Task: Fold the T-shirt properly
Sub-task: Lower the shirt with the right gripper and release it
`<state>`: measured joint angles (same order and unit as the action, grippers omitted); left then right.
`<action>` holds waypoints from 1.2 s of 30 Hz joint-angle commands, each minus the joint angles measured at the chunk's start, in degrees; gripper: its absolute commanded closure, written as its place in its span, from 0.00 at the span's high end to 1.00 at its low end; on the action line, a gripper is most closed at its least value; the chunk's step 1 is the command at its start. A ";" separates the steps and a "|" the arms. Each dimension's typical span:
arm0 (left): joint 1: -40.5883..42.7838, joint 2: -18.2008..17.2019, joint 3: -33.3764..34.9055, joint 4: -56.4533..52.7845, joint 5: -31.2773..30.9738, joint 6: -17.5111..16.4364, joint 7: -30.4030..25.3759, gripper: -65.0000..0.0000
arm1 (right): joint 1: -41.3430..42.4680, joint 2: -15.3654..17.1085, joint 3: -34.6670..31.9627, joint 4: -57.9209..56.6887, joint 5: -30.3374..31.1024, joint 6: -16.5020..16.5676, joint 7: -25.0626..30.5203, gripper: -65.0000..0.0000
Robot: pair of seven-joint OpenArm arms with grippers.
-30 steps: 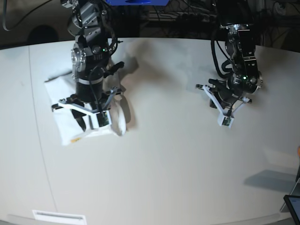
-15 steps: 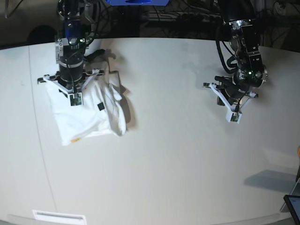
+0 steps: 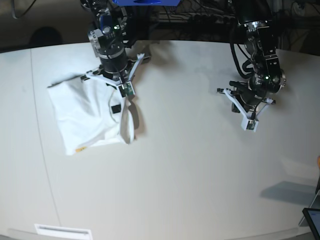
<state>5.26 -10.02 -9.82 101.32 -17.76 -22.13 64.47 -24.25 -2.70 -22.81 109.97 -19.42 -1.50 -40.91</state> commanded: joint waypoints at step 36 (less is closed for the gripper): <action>-0.55 -0.48 -0.33 0.70 -0.13 -0.07 -1.04 0.00 | 17.35 0.63 4.21 -11.73 -6.29 0.13 3.67 0.00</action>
<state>5.26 -10.00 -9.98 101.16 -17.78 -22.15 64.45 -7.70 -1.61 -18.39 97.19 -25.43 -0.91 -38.65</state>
